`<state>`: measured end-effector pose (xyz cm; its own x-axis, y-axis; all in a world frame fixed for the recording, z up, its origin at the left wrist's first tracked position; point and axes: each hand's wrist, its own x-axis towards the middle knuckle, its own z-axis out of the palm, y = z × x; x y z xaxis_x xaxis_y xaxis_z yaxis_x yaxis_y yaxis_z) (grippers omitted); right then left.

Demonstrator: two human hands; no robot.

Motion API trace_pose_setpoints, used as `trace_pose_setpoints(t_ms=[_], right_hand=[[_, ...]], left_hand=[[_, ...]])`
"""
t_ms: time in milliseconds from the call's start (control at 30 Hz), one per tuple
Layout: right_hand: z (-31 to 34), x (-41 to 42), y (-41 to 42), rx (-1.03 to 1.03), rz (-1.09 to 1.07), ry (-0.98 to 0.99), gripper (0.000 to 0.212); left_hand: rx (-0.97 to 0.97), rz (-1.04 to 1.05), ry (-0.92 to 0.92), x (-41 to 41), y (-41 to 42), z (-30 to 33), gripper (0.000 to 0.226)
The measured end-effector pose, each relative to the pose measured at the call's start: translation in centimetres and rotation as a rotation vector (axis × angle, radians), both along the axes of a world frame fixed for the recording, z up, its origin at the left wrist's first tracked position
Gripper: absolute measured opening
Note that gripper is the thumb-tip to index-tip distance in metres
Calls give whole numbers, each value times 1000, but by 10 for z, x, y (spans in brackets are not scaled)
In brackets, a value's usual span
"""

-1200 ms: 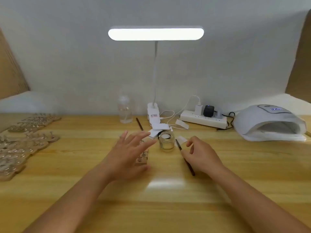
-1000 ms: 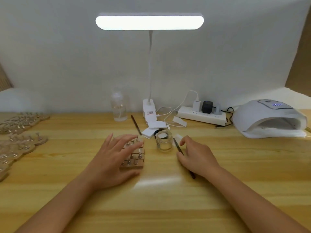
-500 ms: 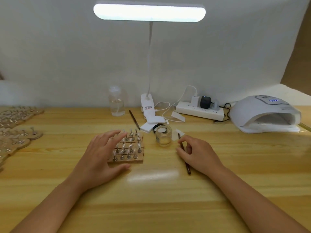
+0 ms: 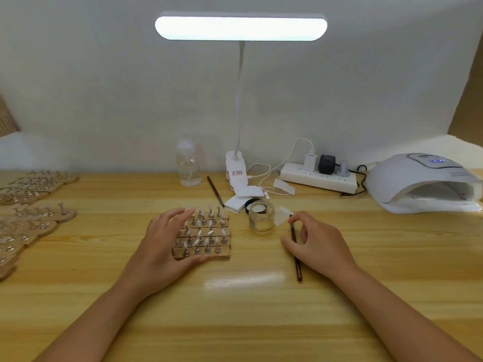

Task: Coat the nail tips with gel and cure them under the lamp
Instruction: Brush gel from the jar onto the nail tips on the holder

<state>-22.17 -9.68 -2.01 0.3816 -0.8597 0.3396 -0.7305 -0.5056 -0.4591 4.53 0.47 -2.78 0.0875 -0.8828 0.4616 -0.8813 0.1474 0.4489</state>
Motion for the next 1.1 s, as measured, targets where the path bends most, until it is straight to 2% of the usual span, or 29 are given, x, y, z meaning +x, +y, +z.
trace_pose_setpoints(t_ms=[267, 367, 500, 600, 733, 833, 933, 1100], right_hand=[[2, 8, 0, -31, 6, 163, 20], [3, 9, 1, 1, 33, 163, 19], [2, 5, -1, 104, 93, -48, 15], [3, 2, -1, 55, 126, -304, 21], [6, 1, 1, -44, 120, -586, 33], [6, 1, 3, -63, 73, -728, 34], [6, 2, 3, -98, 16, -768, 31], [4, 0, 1, -70, -15, -833, 26]], left_hand=[[12, 246, -11, -3, -9, -2, 92], [26, 331, -37, -3, -9, -3, 96], [132, 438, -21, -1, -6, -2, 107], [191, 475, 77, 2, -2, 2, 111], [188, 483, 125, 3, 0, 2, 84], [186, 473, 172, 4, 2, 3, 66], [237, 398, 222, 9, 6, 6, 54], [300, 127, 338, 20, 16, 11, 30]])
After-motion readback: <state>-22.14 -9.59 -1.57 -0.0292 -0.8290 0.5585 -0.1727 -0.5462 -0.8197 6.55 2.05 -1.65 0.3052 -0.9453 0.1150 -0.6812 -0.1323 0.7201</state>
